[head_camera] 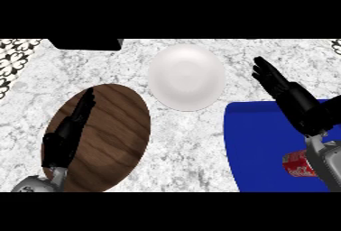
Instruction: Pick the can from the tray and place it in the plate
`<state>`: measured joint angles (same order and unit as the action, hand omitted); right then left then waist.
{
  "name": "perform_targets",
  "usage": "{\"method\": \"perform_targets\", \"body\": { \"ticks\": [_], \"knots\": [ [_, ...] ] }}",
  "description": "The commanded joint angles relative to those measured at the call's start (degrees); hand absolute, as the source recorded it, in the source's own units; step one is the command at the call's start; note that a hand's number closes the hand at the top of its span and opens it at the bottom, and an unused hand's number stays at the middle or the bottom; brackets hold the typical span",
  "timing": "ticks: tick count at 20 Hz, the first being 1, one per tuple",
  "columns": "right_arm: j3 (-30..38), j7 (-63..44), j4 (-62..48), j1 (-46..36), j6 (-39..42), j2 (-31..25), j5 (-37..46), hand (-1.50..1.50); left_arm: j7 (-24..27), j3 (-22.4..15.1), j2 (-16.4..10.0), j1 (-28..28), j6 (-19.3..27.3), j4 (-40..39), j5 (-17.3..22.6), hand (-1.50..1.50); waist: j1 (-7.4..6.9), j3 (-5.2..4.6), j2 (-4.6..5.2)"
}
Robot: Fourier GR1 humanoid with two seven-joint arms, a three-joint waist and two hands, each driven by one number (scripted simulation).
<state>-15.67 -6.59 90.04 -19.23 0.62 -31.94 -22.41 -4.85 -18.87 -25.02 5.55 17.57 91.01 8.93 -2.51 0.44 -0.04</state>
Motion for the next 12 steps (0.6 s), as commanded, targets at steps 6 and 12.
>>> {"method": "perform_targets", "body": {
  "ticks": [6, 12],
  "knots": [
    [-9.8, 6.79, 8.68, -1.88, 2.14, 10.51, 5.24, 1.5, 1.26, 10.36, -4.98, 10.34, -5.32, 2.24, 3.81, 0.0, 2.4, -0.44, -0.09],
    [-14.02, 3.97, 4.9, 11.82, -19.98, 5.33, 31.55, -1.5, 1.93, 10.28, -3.93, 6.99, -6.35, 0.2, 5.57, 0.0, 4.87, -0.42, -0.27]
  ]
}}
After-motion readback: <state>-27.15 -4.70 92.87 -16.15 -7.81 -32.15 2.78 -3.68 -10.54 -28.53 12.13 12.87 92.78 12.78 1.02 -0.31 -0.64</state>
